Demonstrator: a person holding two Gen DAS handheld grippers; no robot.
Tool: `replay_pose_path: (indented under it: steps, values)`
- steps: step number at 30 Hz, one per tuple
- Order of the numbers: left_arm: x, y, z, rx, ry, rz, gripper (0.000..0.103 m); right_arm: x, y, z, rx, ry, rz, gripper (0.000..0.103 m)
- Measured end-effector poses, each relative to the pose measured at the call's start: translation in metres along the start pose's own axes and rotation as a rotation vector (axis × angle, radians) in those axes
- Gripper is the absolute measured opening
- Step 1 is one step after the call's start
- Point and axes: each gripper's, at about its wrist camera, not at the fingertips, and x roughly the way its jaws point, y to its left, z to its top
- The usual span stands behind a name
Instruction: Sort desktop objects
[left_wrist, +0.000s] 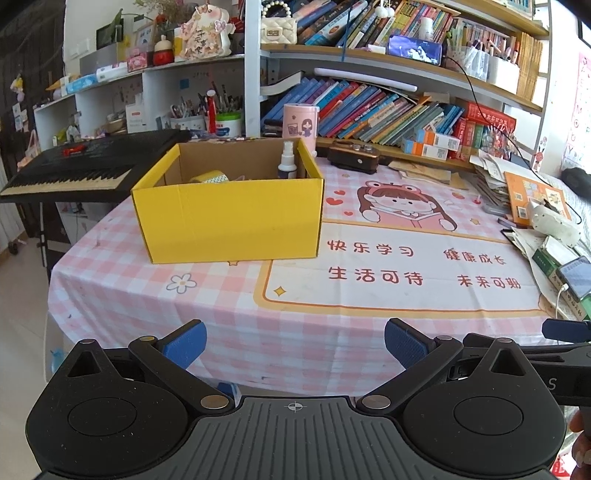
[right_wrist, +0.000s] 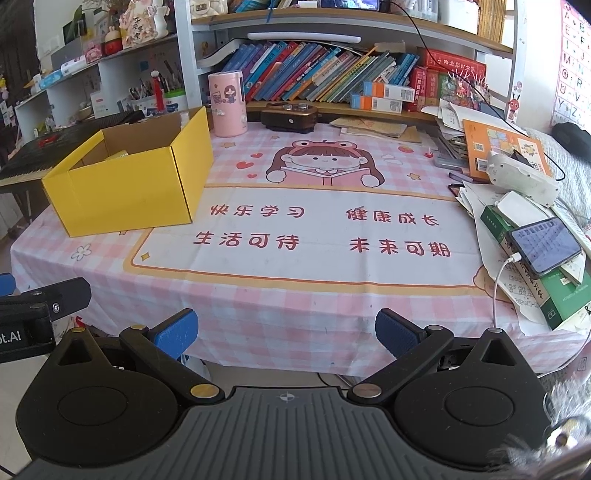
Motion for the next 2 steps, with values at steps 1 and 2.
replay_pose_path:
  steps: [1, 2]
  values:
    - [0.0007, -0.0004, 0.0009, -0.001, -0.001, 0.004, 0.103, 0.0003, -0.0007, 0.0006, -0.001, 0.001, -0.001, 0.103]
    - [0.0018, -0.0010, 0.0022, -0.001, -0.001, 0.008, 0.103, 0.0005, -0.0016, 0.0015, 0.000, 0.001, -0.003, 0.103]
